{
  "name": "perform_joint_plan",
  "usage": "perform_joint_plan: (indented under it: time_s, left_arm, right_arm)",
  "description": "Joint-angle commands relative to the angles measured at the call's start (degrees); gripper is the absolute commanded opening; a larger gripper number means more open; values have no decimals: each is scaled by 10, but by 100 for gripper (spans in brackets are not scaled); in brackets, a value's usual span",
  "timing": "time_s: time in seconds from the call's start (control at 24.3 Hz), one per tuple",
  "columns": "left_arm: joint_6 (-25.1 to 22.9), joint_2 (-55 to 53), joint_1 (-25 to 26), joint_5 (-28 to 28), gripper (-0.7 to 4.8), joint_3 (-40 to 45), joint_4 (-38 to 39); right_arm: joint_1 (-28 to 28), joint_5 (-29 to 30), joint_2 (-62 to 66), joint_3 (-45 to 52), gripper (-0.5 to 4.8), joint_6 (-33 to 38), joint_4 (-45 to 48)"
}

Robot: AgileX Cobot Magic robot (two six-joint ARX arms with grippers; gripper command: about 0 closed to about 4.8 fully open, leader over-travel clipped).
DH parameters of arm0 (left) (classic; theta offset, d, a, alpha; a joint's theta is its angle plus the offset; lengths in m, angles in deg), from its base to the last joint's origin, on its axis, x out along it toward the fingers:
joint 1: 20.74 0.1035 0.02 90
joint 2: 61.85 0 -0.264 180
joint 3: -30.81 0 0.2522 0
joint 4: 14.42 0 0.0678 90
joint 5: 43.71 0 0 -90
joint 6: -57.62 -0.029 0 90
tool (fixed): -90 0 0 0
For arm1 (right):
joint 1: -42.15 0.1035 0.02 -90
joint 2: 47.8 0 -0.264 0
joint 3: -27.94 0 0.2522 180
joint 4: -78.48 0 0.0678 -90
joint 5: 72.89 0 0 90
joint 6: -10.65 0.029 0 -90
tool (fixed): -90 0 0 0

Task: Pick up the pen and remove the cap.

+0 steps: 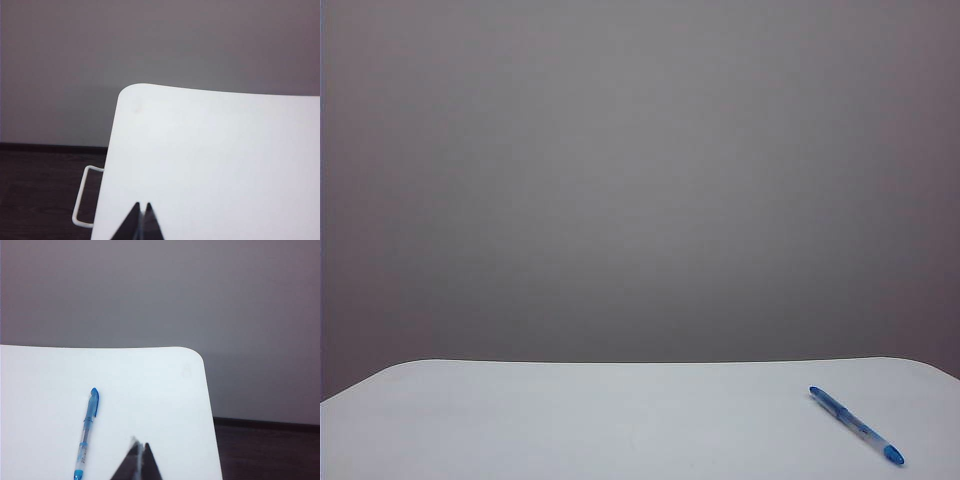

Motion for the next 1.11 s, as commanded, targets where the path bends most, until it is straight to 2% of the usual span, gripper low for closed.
perform_joint_plan:
  time_s: [0.04, 0.33, 0.41, 0.49, 0.54, 0.66, 0.7, 0.78, 0.95, 1.03, 1.11]
  left_arm:
    - [-10, 0, 0, 2, -5, -1, -5]
    - [-3, 0, 0, 1, -5, -1, -16]
    - [33, 0, 0, 0, -5, -3, -39]
    - [36, 0, 0, 6, -5, -6, -60]
    - [42, -1, 0, 24, -5, -26, -61]
    - [57, -5, 0, 28, -5, -83, -60]
    - [57, -20, 0, 20, -5, -128, -52]
    - [57, -58, 0, 5, -5, -208, -21]
    - [47, -125, 0, -1, -5, -306, 43]
    - [16, -181, 0, -18, -5, -360, 68]
    - [-20, -222, 0, -30, -5, -389, 68]
  right_arm:
    - [0, -5, 0, 4, -1, -2, 6]
    - [0, -4, 0, 4, -1, -1, 4]
    - [0, 0, 0, 4, -1, 36, 7]
    - [0, 0, 0, 4, -1, 59, 15]
    - [0, 0, 0, 4, -1, 79, 37]
    - [1, 12, 0, 4, -1, 92, 103]
    - [1, 12, 1, 4, -1, 106, 136]
    - [1, 10, 2, 2, -1, 130, 154]
    - [1, 10, 2, -1, -1, 133, 158]
    - [1, 9, 2, -18, -1, 132, 154]
    - [1, -21, 9, -56, -1, 132, 136]
